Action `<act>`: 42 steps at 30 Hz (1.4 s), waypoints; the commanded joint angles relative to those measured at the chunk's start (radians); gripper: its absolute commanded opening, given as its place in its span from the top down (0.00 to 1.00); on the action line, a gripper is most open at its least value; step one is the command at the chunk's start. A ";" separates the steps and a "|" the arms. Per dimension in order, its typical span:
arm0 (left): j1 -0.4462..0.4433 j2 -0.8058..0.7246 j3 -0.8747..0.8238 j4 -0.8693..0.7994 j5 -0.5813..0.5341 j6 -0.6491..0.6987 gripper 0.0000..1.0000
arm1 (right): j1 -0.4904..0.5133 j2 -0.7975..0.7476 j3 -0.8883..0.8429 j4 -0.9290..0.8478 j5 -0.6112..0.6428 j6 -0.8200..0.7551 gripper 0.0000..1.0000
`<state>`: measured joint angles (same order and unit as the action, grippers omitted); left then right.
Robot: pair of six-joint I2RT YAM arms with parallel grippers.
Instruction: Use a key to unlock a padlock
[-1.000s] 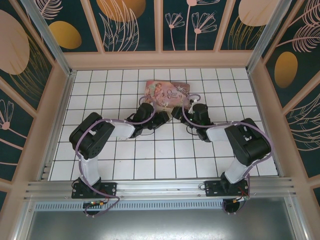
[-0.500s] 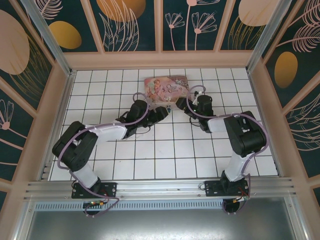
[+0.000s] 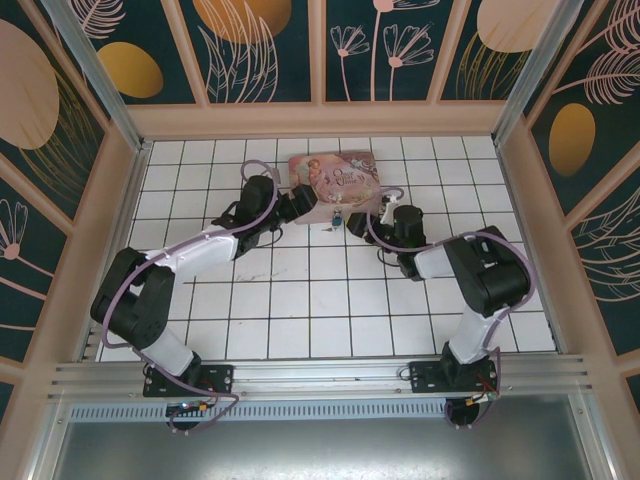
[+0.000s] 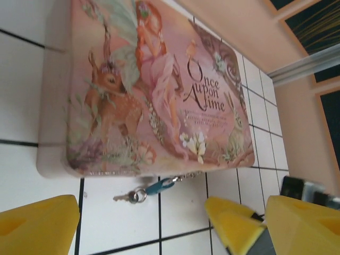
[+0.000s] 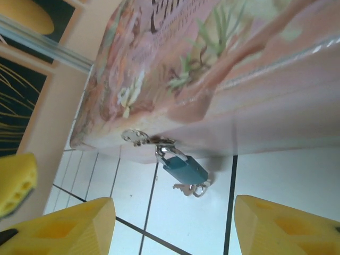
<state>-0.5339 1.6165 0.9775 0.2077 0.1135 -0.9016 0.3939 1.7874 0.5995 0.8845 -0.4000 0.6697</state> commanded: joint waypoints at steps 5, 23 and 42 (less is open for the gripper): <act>0.010 -0.008 0.035 -0.013 0.000 0.023 0.10 | 0.022 0.139 0.046 0.155 -0.032 -0.030 0.39; 0.014 0.040 0.046 0.015 0.028 0.004 0.10 | 0.051 0.266 0.167 0.129 -0.050 -0.053 0.50; 0.016 0.035 0.026 0.021 0.051 0.014 0.10 | -0.001 0.153 0.055 0.067 -0.100 -0.087 1.00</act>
<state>-0.5278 1.6485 0.9955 0.2058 0.1493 -0.8948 0.4042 1.9949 0.6987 1.0092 -0.4736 0.5819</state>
